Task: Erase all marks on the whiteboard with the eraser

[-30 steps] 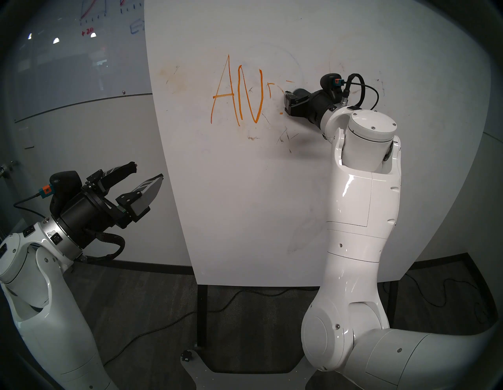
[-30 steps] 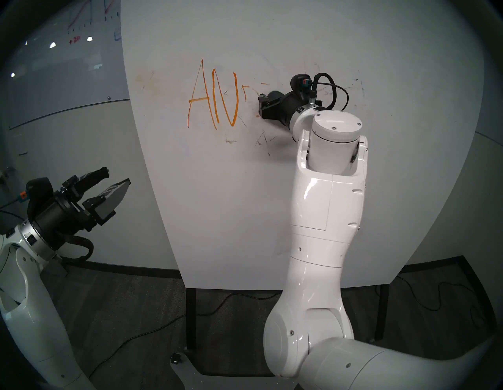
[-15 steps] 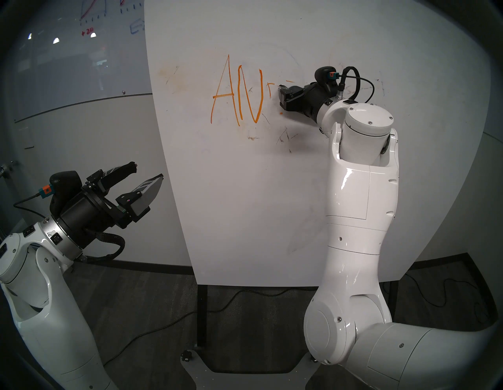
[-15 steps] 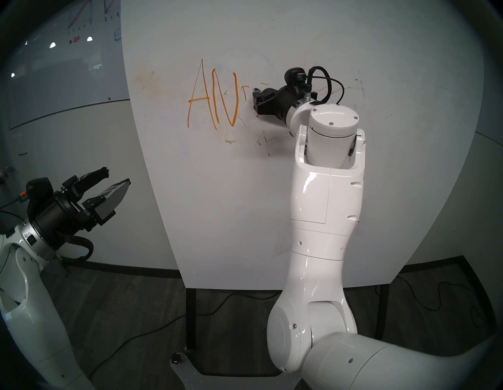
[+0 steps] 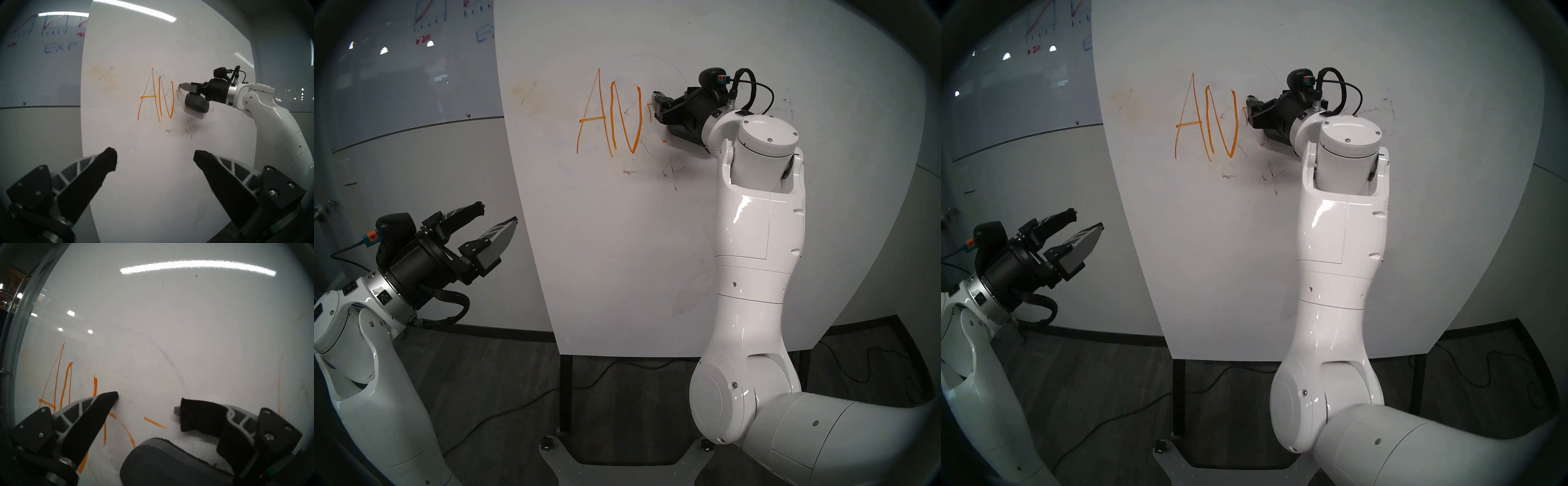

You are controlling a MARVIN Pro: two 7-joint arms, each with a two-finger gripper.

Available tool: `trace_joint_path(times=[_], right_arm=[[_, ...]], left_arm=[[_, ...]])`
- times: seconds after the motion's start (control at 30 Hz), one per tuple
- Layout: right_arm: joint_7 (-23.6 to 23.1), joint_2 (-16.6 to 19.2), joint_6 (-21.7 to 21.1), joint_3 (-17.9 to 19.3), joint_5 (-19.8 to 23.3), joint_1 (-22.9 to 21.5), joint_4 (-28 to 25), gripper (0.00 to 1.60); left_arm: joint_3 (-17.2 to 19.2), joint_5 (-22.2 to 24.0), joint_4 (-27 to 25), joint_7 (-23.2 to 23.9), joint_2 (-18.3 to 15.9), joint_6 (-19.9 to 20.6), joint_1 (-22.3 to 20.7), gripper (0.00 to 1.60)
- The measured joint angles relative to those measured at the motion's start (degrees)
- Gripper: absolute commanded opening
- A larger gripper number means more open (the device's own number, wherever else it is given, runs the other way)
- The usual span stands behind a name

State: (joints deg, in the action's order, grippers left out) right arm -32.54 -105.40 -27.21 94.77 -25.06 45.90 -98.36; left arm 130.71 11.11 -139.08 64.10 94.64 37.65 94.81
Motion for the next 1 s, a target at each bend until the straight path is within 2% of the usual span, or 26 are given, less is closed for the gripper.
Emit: trace_joint_path(times=[0.27, 0.73, 1.0], right_arm=[[-0.29, -0.82, -0.43, -0.75, 0.31, -0.63, -0.91, 1.6], [0.52, -1.24, -6.49, -1.01, -2.36, 0.86, -5.15, 1.6], [-1.27, -0.9, -10.94, 0.51, -3.17, 3.72, -9.86, 1.6]], left_arm=[[0.0, 0.0, 0.0, -0.01, 0.0, 0.0, 0.0, 1.6], [0.0, 0.02, 0.0, -0.03, 0.0, 0.0, 0.0, 1.6], [0.0, 0.02, 0.0, -0.03, 0.0, 0.0, 0.0, 1.6]])
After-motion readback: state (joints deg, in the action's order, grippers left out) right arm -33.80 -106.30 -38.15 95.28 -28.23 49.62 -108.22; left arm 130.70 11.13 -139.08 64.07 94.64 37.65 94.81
